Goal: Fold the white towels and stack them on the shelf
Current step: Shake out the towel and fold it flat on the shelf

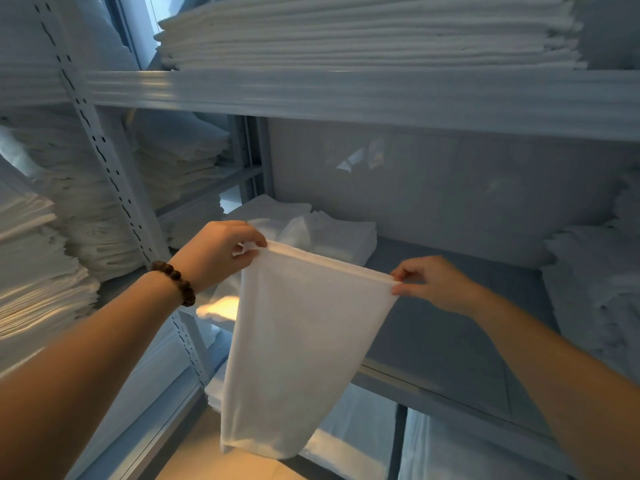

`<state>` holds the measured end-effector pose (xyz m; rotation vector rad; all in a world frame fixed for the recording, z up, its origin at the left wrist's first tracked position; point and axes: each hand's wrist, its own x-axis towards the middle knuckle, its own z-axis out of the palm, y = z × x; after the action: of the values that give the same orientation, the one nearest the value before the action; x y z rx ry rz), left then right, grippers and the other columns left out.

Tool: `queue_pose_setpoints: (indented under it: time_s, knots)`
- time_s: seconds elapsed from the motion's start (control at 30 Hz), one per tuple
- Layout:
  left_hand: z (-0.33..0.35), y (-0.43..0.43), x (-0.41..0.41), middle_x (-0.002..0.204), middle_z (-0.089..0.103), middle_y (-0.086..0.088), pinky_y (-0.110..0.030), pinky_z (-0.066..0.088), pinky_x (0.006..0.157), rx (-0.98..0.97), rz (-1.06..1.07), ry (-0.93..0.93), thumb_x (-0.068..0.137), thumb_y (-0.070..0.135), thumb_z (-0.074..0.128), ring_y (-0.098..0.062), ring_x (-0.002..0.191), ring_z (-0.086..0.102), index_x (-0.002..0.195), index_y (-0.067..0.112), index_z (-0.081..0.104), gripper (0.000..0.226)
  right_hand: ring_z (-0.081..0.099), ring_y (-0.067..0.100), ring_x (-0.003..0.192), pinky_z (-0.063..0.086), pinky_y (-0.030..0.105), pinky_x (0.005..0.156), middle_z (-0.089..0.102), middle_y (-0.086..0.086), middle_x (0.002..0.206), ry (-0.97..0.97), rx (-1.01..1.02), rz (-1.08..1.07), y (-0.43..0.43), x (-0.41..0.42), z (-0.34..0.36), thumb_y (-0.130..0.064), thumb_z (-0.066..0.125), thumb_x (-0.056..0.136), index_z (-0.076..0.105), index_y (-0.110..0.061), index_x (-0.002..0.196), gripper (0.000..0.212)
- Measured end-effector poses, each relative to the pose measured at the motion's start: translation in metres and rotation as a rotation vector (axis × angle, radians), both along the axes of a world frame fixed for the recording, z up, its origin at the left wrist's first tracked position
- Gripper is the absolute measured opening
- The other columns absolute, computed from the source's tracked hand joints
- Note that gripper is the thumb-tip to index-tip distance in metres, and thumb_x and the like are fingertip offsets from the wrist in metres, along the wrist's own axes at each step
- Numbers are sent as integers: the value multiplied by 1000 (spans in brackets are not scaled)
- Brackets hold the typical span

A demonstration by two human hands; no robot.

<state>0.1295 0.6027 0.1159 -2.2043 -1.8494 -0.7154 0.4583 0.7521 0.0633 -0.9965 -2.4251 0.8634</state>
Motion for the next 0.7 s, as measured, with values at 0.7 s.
queue_pose_setpoints:
  time_s: [0.7]
  knots:
    - [-46, 111, 117, 96, 68, -2, -23, 48, 75, 0, -406, -94, 86, 17, 64, -18, 82, 63, 99, 16, 68, 14, 57, 5, 71, 39, 8, 69, 67, 8, 78, 168, 377, -633, -44, 147, 4, -8, 70, 80, 62, -11, 76, 10]
